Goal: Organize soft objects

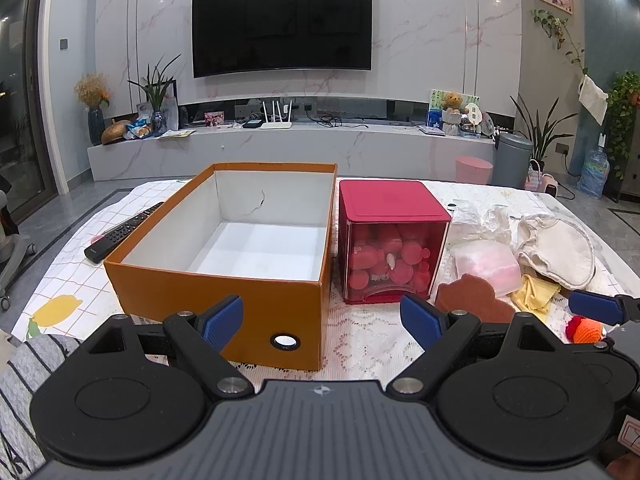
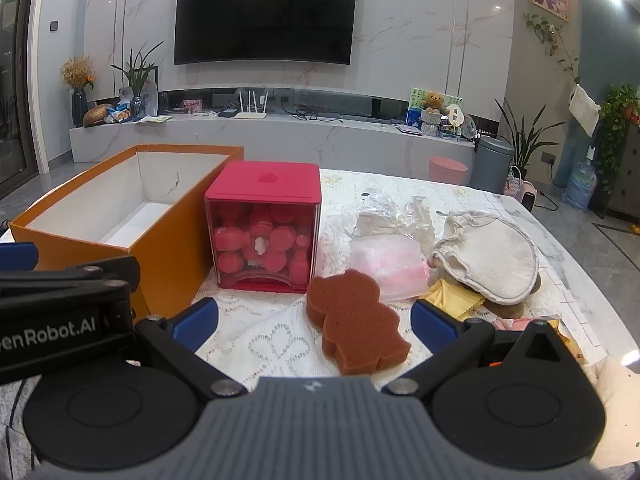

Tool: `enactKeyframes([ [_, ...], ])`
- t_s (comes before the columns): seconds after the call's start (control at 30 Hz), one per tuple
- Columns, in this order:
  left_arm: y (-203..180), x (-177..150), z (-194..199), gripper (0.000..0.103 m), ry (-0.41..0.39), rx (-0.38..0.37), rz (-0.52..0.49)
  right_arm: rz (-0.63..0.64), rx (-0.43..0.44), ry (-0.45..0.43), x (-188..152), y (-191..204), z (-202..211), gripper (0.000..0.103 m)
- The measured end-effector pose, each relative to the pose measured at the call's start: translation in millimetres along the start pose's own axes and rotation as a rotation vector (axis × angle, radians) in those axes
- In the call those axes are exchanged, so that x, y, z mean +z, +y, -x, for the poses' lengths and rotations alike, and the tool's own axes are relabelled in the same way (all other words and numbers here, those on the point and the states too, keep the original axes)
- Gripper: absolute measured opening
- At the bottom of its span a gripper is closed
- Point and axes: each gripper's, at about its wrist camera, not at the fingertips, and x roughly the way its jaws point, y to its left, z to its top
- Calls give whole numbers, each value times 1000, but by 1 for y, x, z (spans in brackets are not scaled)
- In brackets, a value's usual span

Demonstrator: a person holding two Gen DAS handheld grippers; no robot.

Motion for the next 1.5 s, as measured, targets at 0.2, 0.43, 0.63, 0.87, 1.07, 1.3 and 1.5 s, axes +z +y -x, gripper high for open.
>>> enactKeyframes([
  [0.2, 0, 0, 0, 103, 1, 0, 0, 1, -1, 2, -1, 0, -1, 100],
  [0.43, 1, 0, -1, 103, 3, 0, 3, 8, -9, 5, -1, 1, -2, 100],
  [0.63, 2, 0, -1, 103, -2, 1, -4, 7, -13, 4, -1, 1, -1, 100],
  [0.87, -8, 6, -3, 103, -12, -72, -26, -19, -35, -14, 1, -5, 5, 100],
  [1.07, -24, 14, -11, 103, -3, -166, -38, -77, -82, 5, 2, -20, 2, 100],
  [1.3, -48, 27, -23, 103, -29, -278, -93, -124, -169, 59, 8, -60, -5, 100],
  [1.5, -84, 36, -37, 103, -43, -409, -199, -258, -309, 163, 7, -126, -19, 100],
])
